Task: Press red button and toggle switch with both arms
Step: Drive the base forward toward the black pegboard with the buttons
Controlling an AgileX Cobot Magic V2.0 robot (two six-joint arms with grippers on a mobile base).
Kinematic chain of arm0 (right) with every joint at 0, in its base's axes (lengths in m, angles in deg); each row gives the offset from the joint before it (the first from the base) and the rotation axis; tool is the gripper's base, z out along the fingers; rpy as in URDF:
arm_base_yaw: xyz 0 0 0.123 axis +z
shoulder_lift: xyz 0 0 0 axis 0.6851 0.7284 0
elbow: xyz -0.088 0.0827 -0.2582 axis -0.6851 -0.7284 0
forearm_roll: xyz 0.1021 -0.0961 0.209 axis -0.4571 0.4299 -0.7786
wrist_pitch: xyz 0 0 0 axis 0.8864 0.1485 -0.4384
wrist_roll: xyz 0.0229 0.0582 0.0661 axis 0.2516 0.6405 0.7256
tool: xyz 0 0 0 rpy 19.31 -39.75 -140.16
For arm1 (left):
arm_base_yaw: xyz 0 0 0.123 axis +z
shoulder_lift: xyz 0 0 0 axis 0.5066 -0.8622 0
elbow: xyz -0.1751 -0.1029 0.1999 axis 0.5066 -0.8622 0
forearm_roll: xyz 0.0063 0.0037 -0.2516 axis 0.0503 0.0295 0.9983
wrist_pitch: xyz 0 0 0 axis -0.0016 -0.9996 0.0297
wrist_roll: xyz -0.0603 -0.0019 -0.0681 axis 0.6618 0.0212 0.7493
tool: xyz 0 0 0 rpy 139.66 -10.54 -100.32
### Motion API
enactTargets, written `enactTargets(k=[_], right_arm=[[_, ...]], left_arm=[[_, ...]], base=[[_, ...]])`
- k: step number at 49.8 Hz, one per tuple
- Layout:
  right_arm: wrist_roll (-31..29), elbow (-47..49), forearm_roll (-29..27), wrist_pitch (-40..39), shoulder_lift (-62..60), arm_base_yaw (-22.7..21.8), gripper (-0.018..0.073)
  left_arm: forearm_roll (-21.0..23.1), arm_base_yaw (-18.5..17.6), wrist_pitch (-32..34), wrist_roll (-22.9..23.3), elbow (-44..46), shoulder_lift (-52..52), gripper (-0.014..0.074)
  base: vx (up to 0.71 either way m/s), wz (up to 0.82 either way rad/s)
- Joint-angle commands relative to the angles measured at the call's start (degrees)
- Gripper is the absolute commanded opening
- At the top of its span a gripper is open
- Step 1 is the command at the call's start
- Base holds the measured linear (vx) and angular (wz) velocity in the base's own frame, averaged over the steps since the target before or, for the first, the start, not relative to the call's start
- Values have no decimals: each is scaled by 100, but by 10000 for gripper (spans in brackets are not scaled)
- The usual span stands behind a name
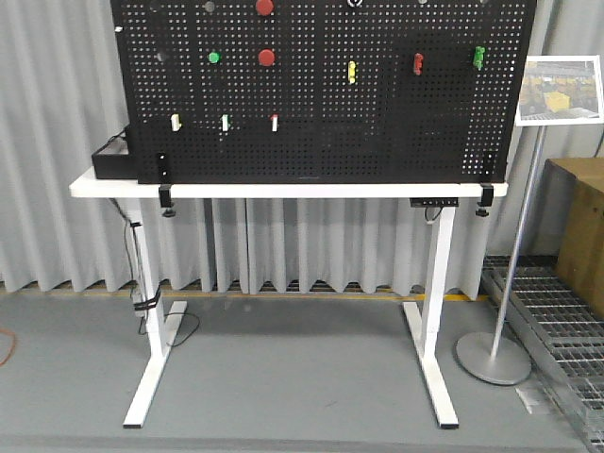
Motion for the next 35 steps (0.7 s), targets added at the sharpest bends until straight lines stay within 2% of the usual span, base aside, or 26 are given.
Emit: enactTargets(k=[1,35], right_arm=[[-48,-63,63,-438,-99,-41,-3],[-48,-63,63,-438,-99,-41,-3]], left_arm=[[22,-6,478,43,-199,93,1],[22,-6,478,43,-199,93,1]], base=[[47,-9],[52,3]])
